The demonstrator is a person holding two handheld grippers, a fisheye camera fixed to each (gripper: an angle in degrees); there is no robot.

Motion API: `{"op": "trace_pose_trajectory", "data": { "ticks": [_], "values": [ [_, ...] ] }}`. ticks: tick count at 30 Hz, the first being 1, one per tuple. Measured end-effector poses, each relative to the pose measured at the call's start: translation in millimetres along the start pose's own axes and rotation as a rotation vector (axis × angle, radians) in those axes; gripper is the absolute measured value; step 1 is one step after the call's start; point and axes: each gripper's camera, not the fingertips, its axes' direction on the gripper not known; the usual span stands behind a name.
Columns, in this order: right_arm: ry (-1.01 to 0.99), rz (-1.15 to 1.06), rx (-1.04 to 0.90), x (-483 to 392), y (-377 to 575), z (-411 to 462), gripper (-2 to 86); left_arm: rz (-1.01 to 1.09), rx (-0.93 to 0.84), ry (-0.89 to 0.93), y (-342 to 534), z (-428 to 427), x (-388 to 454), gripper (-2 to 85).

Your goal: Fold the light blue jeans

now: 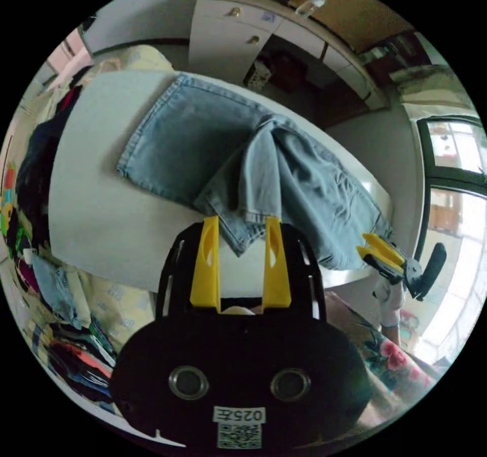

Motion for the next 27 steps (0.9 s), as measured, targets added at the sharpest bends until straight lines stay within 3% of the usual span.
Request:
{"op": "trace_pose_trajectory", "data": {
  "ticks": [8, 13, 17, 21, 25, 27],
  "values": [
    [0.113, -0.013, -0.016, -75.7, -112.2, -42.4, 9.2, 0.245, -0.203, -0.101, -35.8, 28.6, 24.0, 12.0],
    [0.146, -0.052, -0.119, -64.7, -161.6, -54.6, 9.7, 0.261, -0.165, -0.045, -24.6, -11.4, 28.0, 9.2],
    [0.12, -0.14, -0.183, -59.9, -191.7, -60.3, 10.0, 0.243, -0.182, 0.121, -26.9, -23.3, 25.7, 7.5],
    [0.085, -0.166, -0.254, -54.5, -215.0, -60.1, 9.5, 0.239, -0.218, 0.028, -50.3, -12.9, 28.1, 3.5],
    [0.056, -0.189, -0.29, -56.4, -220.8, -68.0, 2.3, 0.258, -0.237, 0.166, -54.9, -36.1, 23.2, -0.5],
    [0.07, -0.19, -0.274, -61.9, -216.2, -86.1, 0.4, 0.243, -0.213, 0.061, -47.4, -72.3, 10.4, -0.8]
  ]
}}
